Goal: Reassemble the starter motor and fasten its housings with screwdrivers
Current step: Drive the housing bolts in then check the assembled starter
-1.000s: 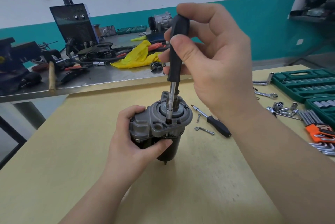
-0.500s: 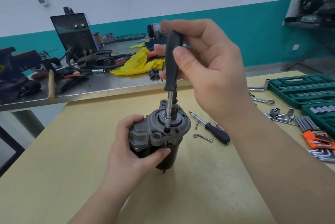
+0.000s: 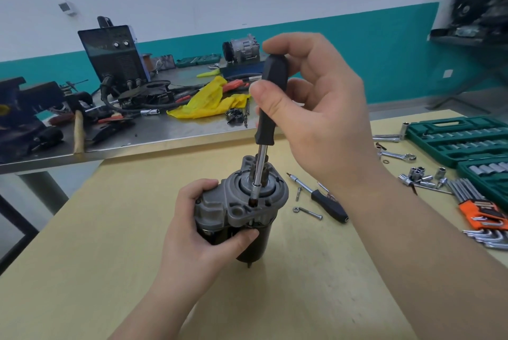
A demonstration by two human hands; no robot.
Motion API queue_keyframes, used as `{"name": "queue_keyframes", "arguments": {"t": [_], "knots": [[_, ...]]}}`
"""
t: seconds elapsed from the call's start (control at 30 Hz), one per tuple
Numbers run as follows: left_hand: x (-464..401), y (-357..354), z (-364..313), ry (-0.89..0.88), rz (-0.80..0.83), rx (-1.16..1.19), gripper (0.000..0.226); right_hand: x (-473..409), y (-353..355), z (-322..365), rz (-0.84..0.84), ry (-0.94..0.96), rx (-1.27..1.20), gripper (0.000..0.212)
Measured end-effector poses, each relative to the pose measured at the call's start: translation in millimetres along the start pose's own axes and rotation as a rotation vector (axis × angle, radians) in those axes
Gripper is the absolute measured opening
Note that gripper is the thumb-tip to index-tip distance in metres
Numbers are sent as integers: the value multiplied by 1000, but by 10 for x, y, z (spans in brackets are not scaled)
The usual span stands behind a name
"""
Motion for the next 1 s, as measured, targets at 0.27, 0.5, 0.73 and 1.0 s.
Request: {"name": "queue_keyframes", "arguments": {"t": [0.27,0.5,0.73,1.0], "knots": [[1,-12,-13,-2,4,8,84,-3,14,-11,70,-130,-287,28],[2,-9,-4,-6,3,14,84,-30,35,23,91,-113,-226,27],[6,-7,-12,-8,1,9,83,-47,69,51,0,-51,0,30],[4,-19,-40,-8,16,3,82,20,-31,-66,2,-200,-508,25]]}}
Point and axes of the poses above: each hand's wrist, its own x-axis away from the middle knuckle, its own y-axis out of the back of the hand, z = x × y, the point moved 5 cm from there along -x, towards the middle knuckle, and after that the axes turned 14 degrees about y, right-handed, at the moved point
